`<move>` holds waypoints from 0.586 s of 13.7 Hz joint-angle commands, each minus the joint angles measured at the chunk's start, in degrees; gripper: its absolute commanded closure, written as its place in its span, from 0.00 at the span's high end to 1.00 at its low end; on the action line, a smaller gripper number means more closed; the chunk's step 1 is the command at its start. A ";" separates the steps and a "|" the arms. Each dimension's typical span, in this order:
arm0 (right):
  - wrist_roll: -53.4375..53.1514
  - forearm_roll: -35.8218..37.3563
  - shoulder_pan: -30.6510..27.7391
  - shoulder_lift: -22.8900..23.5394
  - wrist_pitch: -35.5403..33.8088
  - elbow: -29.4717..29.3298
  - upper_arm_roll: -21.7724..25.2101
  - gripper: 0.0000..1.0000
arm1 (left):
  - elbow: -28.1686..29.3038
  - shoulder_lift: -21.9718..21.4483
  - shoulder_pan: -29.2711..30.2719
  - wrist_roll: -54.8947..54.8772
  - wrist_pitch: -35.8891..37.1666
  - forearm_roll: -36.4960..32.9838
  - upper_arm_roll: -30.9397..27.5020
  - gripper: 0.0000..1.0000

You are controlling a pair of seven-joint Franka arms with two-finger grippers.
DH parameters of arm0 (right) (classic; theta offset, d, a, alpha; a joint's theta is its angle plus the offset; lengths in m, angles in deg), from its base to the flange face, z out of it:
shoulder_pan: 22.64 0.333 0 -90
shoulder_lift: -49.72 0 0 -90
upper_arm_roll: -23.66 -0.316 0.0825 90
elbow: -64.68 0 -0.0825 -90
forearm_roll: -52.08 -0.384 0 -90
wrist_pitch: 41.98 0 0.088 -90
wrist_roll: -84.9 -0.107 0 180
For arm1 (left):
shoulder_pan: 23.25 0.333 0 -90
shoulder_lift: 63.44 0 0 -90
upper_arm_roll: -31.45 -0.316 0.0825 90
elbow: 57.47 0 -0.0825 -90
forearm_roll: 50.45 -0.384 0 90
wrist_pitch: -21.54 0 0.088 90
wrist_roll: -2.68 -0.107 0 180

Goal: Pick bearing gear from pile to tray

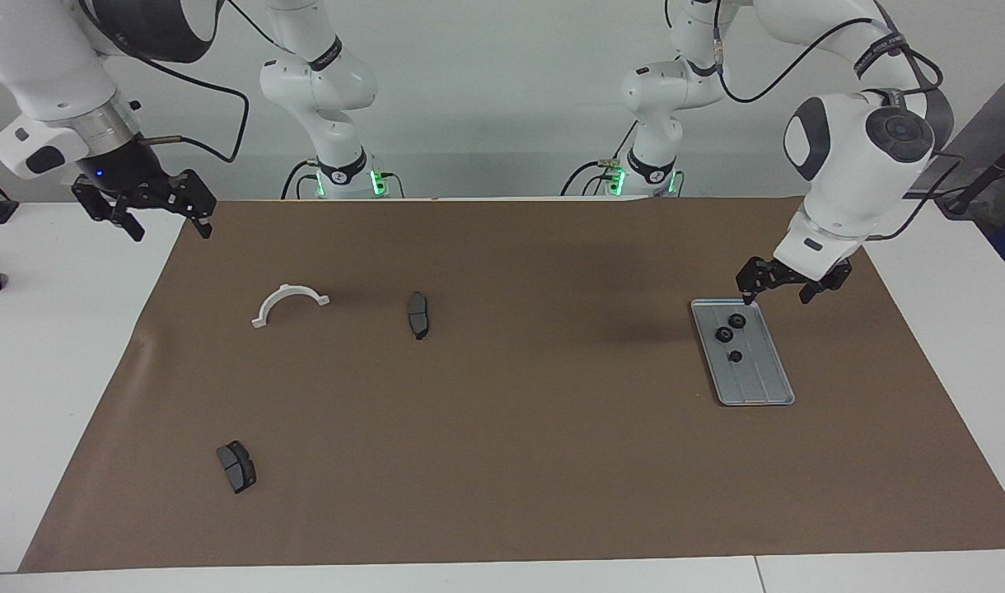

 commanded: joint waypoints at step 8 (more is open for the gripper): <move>1.18 -0.09 0.00 -0.79 0.54 1.16 0.07 1.00 | 0.52 -9.33 2.67 -1.22 8.64 5.91 -1.48 1.00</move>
